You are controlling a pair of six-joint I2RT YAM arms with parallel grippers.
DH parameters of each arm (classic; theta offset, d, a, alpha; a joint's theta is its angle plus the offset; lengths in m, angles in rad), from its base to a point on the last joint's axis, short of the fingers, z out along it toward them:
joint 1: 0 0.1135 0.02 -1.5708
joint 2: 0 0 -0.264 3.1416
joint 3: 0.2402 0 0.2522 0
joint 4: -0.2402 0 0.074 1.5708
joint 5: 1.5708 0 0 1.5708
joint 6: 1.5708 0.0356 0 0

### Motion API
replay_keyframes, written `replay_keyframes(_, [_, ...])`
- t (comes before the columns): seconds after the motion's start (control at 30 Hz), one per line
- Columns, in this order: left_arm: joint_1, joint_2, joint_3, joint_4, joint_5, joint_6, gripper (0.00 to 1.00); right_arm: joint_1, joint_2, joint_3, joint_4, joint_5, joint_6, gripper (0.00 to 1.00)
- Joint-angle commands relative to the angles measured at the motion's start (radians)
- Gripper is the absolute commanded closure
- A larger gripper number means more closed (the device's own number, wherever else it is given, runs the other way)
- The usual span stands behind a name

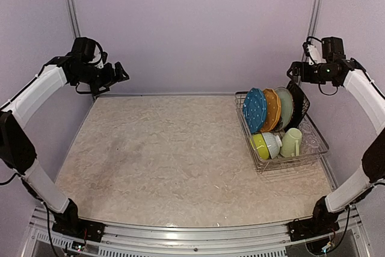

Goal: Unload the mixed dishes from the dish rack
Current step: Grab the plate from the dish rack.

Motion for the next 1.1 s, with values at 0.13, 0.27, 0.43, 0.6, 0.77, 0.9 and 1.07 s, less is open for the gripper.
replay_keyframes(0.13, [-0.010, 0.043, 0.050, -0.027, 0.058, 0.028, 0.01, -0.181, 0.068, 0.136, -0.173, 0.033, -0.018, 0.01])
replay_keyframes(0.27, [-0.008, 0.047, 0.048, -0.022, 0.080, 0.030, 0.01, -0.276, 0.083, 0.124, -0.202, -0.003, -0.011, 0.04])
replay_keyframes(0.43, [-0.008, 0.047, 0.050, -0.001, 0.125, 0.039, 0.01, -0.325, 0.134, 0.119, -0.239, -0.054, -0.011, 0.09])
replay_keyframes(0.6, [-0.007, 0.054, 0.051, 0.009, 0.155, 0.044, 0.01, -0.325, 0.187, 0.126, -0.242, -0.136, -0.012, 0.16])
replay_keyframes(0.77, [-0.005, 0.061, 0.049, 0.014, 0.181, 0.044, 0.01, -0.325, 0.235, 0.139, -0.242, -0.203, -0.018, 0.22])
replay_keyframes(0.9, [-0.005, 0.064, 0.048, 0.026, 0.206, 0.046, 0.01, -0.322, 0.268, 0.148, -0.249, -0.211, -0.038, 0.28])
replay_keyframes(1.07, [-0.002, 0.072, 0.048, 0.035, 0.230, 0.046, 0.01, -0.293, 0.314, 0.181, -0.273, -0.176, -0.065, 0.35])
